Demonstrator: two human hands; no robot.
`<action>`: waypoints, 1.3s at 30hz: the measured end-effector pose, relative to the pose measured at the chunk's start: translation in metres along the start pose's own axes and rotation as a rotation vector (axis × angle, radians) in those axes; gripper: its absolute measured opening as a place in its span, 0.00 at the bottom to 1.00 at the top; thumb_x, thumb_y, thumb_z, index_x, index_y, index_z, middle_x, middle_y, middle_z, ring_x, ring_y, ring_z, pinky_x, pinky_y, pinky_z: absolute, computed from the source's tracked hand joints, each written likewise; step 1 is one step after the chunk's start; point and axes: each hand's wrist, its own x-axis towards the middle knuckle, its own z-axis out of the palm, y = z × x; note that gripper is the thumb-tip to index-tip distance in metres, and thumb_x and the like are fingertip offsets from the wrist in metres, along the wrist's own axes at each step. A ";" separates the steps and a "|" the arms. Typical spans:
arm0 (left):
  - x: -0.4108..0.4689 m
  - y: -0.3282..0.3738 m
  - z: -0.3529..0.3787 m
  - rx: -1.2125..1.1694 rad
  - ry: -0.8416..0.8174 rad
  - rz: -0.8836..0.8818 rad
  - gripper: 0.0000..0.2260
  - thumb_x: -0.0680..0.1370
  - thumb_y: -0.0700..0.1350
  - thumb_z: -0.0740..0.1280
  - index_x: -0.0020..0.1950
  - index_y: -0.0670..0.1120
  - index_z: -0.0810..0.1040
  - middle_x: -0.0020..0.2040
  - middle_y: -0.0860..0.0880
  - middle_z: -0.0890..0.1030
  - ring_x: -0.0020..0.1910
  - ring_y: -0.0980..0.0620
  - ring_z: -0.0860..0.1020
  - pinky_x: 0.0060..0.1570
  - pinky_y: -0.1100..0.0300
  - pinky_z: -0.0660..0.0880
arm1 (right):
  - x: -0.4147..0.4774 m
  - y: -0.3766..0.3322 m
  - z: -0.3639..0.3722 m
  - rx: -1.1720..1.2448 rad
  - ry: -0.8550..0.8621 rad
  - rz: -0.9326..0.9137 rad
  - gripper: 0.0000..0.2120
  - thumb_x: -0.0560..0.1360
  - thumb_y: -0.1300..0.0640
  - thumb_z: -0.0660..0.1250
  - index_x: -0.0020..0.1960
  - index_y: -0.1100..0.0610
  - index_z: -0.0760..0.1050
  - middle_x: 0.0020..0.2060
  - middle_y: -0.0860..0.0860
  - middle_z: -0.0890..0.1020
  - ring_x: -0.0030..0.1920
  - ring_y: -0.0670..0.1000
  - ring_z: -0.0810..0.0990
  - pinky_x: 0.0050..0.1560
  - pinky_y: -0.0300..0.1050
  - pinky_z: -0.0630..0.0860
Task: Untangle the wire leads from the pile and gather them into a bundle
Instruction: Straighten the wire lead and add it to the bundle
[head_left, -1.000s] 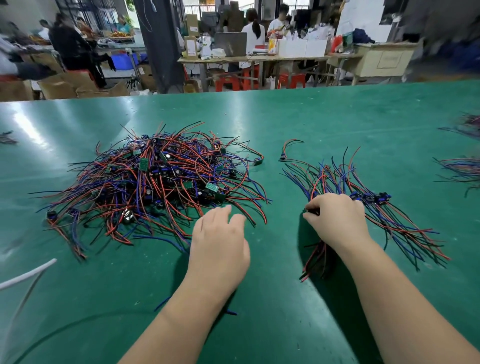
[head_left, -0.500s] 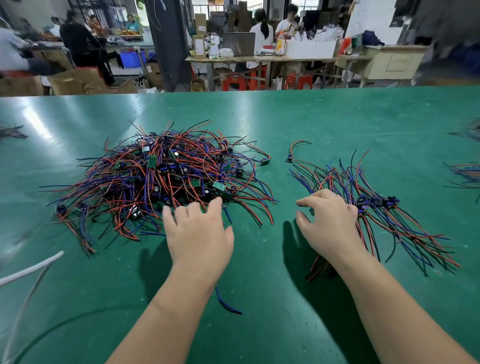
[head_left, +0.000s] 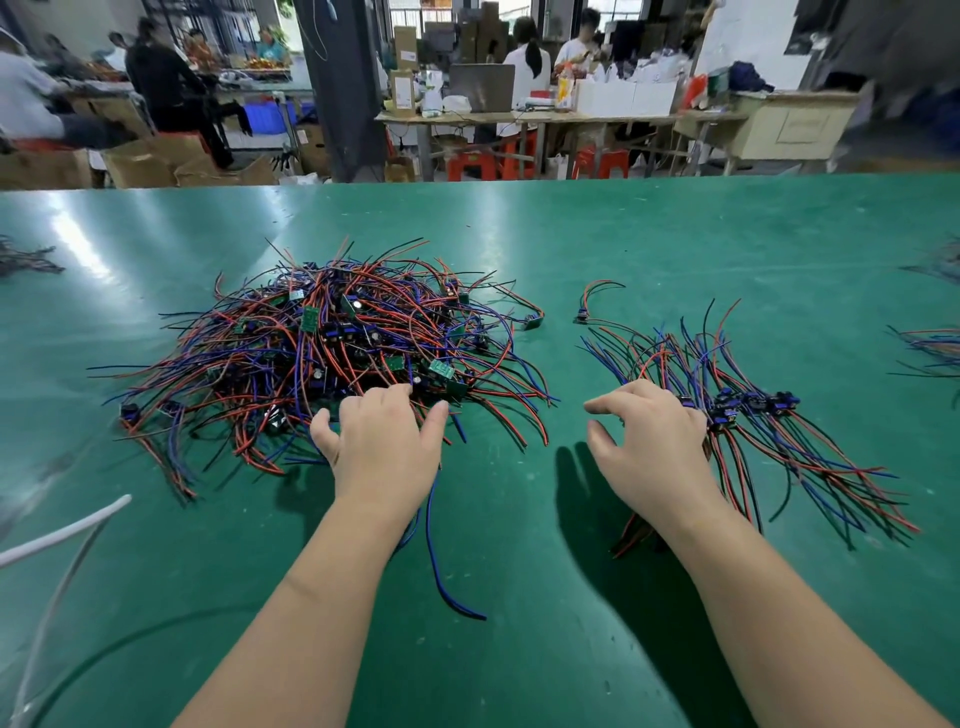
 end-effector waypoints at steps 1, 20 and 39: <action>0.001 -0.001 -0.001 -0.128 0.056 -0.023 0.19 0.78 0.61 0.58 0.61 0.52 0.76 0.54 0.50 0.80 0.58 0.47 0.73 0.64 0.45 0.58 | 0.000 0.000 0.000 0.005 0.002 0.000 0.09 0.75 0.55 0.66 0.54 0.51 0.81 0.53 0.48 0.78 0.57 0.50 0.74 0.54 0.46 0.57; -0.041 0.043 -0.021 -0.898 0.233 0.495 0.07 0.71 0.45 0.73 0.48 0.51 0.83 0.48 0.54 0.79 0.51 0.55 0.77 0.56 0.61 0.73 | -0.002 -0.015 -0.003 1.057 -0.328 0.025 0.26 0.72 0.65 0.71 0.66 0.47 0.72 0.45 0.54 0.81 0.38 0.50 0.75 0.43 0.43 0.73; -0.034 0.032 -0.011 -0.601 -0.198 0.023 0.04 0.79 0.47 0.62 0.52 0.49 0.72 0.36 0.51 0.79 0.36 0.54 0.75 0.35 0.62 0.66 | -0.015 -0.031 -0.006 1.023 -0.552 0.064 0.17 0.75 0.72 0.61 0.47 0.54 0.82 0.42 0.48 0.86 0.44 0.46 0.84 0.42 0.32 0.74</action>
